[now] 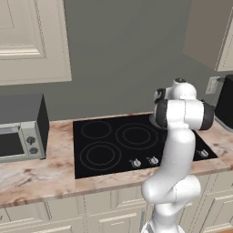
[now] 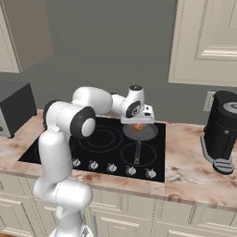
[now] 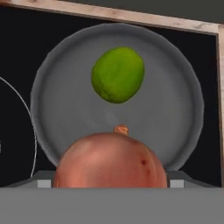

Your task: Put the lime and onion in the pan. Then turn on the rear right burner and set the heat to medium.

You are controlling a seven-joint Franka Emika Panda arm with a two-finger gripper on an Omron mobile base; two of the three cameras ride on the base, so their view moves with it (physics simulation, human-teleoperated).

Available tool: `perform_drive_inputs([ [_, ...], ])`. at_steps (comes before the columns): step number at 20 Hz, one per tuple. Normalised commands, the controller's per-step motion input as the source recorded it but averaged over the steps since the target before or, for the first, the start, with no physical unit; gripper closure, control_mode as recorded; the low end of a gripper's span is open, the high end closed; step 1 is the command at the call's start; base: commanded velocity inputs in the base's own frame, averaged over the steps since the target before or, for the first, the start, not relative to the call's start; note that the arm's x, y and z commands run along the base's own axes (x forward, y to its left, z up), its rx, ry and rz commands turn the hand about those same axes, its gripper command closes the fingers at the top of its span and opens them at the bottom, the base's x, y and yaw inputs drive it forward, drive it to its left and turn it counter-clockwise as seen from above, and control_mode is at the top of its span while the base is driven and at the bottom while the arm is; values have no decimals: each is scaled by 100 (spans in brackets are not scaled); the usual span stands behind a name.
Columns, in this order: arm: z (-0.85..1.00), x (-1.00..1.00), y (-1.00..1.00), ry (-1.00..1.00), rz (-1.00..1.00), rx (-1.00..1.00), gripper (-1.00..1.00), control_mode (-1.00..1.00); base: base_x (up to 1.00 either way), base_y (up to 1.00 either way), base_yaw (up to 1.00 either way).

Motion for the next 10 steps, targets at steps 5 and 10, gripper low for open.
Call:
perform_drive_inputs([
  [5, -3, 7, -22, 0, 0, 4, 100, -100, 0, 0, 0],
  [10, -22, 22, -16, 0, 0, 3, 100, -100, 0, 0, 0],
])
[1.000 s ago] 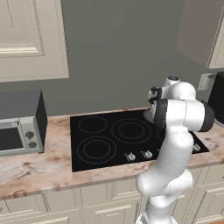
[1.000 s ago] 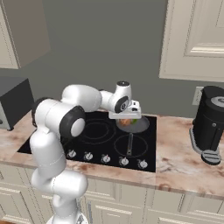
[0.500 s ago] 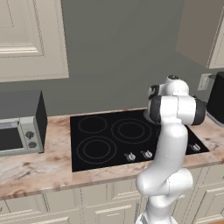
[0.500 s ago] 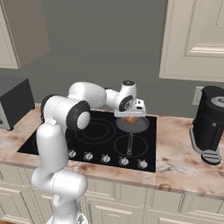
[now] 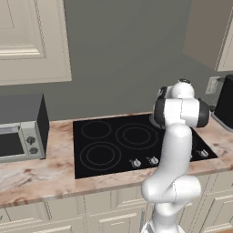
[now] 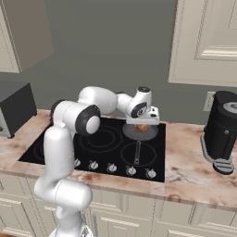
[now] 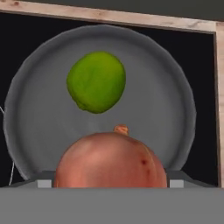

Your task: Put the lime and onion in the pan. Then turn on the rear right burner and set the heat to medium.

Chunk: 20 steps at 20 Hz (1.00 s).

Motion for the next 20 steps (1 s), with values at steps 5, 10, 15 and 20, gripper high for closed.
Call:
perform_drive_inputs([
  [5, -29, 13, -3, 0, 0, 2, 100, -100, 0, 0, 0],
  [10, -32, 3, 0, -2, 0, 2, 100, -100, 0, 0, 0],
  [15, -34, 0, -1, -2, 0, 1, 100, -100, 0, 0, 0],
  [20, -18, 0, 0, 0, 0, 0, 100, -100, 0, 0, 0],
])
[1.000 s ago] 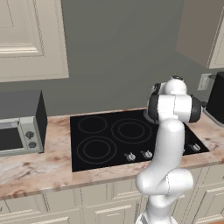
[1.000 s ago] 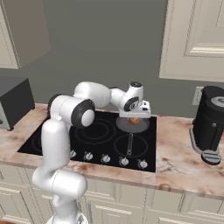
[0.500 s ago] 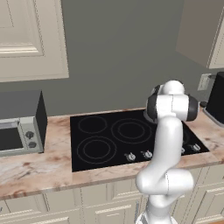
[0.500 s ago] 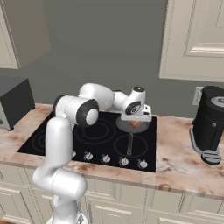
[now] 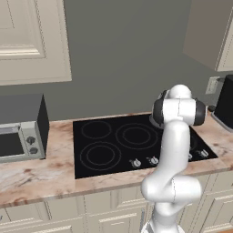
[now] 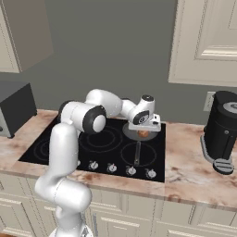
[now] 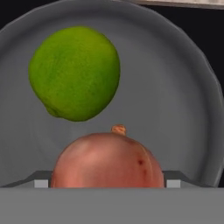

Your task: Put the lime and onion in the pan. Then turn on the rear right burner and set the heat to medium.

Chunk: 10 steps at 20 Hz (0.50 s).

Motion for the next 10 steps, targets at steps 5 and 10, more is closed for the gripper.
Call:
perform_drive_inputs([
  [5, 0, 0, 0, 0, 0, 0, -100, -100, 0, 0, 0],
  [10, 0, 0, 0, 0, 0, 0, -100, -100, 0, 0, 0],
])
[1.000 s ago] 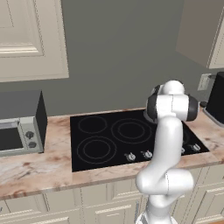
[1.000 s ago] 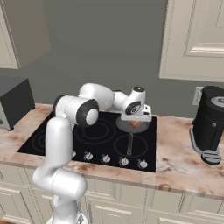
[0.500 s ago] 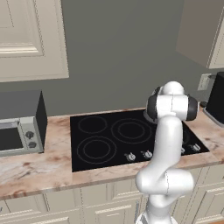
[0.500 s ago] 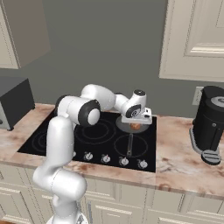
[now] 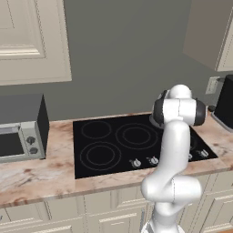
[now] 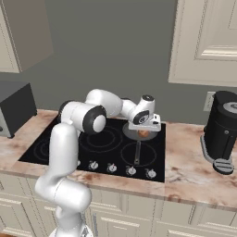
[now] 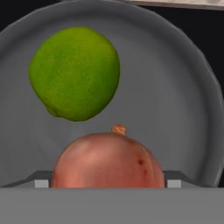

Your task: Put the lime and onion in the pan. Then turn on the rear right burner and set the heat to medium.

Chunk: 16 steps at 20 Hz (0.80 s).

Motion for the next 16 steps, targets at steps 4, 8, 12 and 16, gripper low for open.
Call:
perform_drive_inputs([
  [4, 10, 0, -1, 0, 0, 0, -100, -100, 0, 0, 0],
  [8, 31, -20, 0, -1, 0, 0, -100, -100, 0, 0, 0],
  [12, 30, -29, 0, -5, 0, 0, -100, -100, 0, 0, 0],
  [16, 19, -52, 11, -6, 0, 0, -100, -100, 0, 0, 0],
])
